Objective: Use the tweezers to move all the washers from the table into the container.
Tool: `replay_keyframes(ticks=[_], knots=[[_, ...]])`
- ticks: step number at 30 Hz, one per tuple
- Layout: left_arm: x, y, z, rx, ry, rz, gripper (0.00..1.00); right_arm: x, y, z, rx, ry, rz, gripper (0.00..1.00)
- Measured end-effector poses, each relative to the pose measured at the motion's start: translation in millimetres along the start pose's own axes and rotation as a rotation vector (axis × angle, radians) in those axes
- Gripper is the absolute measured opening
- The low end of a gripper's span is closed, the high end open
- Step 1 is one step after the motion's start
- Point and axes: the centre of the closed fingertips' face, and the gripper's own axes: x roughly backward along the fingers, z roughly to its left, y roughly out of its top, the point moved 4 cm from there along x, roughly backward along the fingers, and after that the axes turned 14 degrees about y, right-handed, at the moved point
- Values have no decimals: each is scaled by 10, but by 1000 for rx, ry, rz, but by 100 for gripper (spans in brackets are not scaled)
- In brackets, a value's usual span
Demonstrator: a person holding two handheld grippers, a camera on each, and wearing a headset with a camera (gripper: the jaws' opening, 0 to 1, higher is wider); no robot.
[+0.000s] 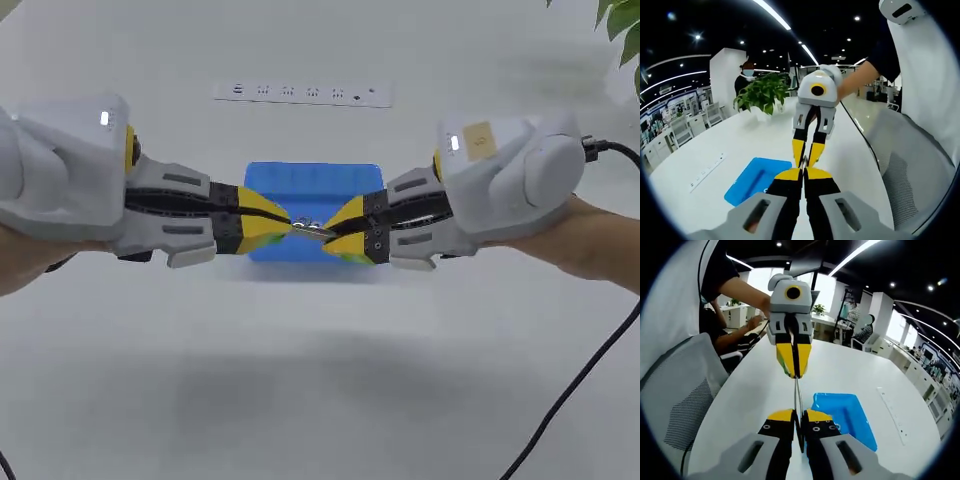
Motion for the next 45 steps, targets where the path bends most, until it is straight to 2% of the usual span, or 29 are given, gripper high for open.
replay_keyframes(ticks=[5,15,20,21,22,23,25,26,27,28,31,38,43,45], knots=[[-42,-169,-94,3,-20,42,5,-97,-107,78,-7,38,50,8],[-202,-540,-126,17,-24,135,5,-279,-403,75,-40,47,162,8],[-316,-838,-148,35,-28,219,3,-399,-561,120,-70,59,194,8],[-349,-891,-162,73,-33,207,3,-426,-571,127,-67,60,195,8],[-370,-923,-180,98,-34,205,3,-449,-621,135,-55,63,227,8],[-389,-967,-183,94,-32,211,3,-465,-660,140,-49,69,246,8],[-436,-1098,-245,80,-46,251,4,-495,-710,139,-65,71,246,8],[-481,-1005,-256,131,-47,177,3,-480,-773,135,-72,68,282,8],[-443,-1056,-233,109,-29,212,3,-493,-761,127,-57,66,264,8],[-434,-1062,-237,112,-30,218,3,-480,-783,124,-79,69,259,8],[-450,-1066,-183,127,-21,218,3,-483,-803,106,-73,64,264,8],[-465,-1076,-191,118,-19,240,4,-509,-855,116,-70,59,280,10],[-450,-1071,-160,116,3,256,4,-498,-856,108,-101,46,286,12],[-420,-1043,-144,125,16,254,4,-470,-848,97,-125,32,282,16]])
